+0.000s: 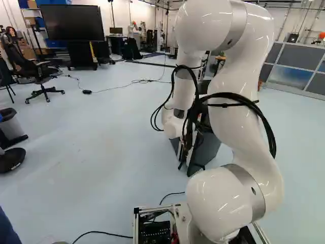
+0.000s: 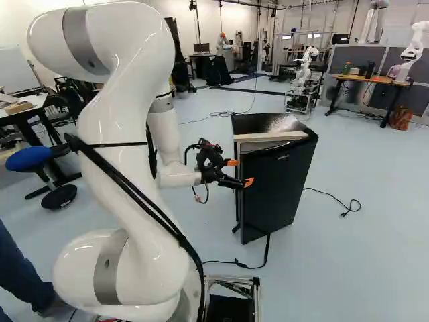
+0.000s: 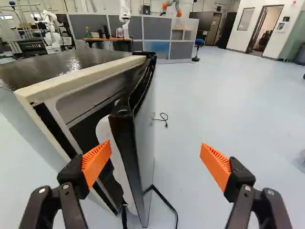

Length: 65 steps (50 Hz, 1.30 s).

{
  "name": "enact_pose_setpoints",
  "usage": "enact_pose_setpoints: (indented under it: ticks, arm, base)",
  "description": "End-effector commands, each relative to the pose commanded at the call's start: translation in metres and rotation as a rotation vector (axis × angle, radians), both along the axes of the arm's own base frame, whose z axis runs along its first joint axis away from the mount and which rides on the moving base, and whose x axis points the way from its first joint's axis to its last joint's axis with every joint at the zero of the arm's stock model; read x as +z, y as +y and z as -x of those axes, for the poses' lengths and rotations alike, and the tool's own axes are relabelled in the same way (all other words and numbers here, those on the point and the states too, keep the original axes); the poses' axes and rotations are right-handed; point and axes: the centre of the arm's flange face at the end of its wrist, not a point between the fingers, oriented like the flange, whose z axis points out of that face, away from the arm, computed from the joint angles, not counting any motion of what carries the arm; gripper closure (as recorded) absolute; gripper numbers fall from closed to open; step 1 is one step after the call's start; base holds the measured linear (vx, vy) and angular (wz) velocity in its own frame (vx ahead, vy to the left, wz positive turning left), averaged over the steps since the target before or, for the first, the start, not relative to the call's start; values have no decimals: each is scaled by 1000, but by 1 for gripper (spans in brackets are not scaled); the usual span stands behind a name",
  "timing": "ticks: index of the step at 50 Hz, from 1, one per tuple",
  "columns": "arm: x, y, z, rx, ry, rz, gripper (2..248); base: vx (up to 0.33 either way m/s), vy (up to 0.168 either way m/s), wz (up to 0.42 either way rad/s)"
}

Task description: Grab a drink from the fridge

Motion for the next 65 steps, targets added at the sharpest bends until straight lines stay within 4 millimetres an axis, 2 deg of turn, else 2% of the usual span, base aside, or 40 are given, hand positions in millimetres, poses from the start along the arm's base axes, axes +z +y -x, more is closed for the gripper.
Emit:
enact_pose_setpoints:
  ticks: [11,21,36,65]
  arm:
    - [0,14,-3,22,-7,3,3]
    - [1,13,-15,-7,-32,17,3]
    - [4,-3,-20,-90,-58,48,3]
    - [8,-44,7,-242,-50,95,3]
  base:
    - [0,0,0]
    - [0,0,0]
    - [0,0,0]
    - [0,0,0]
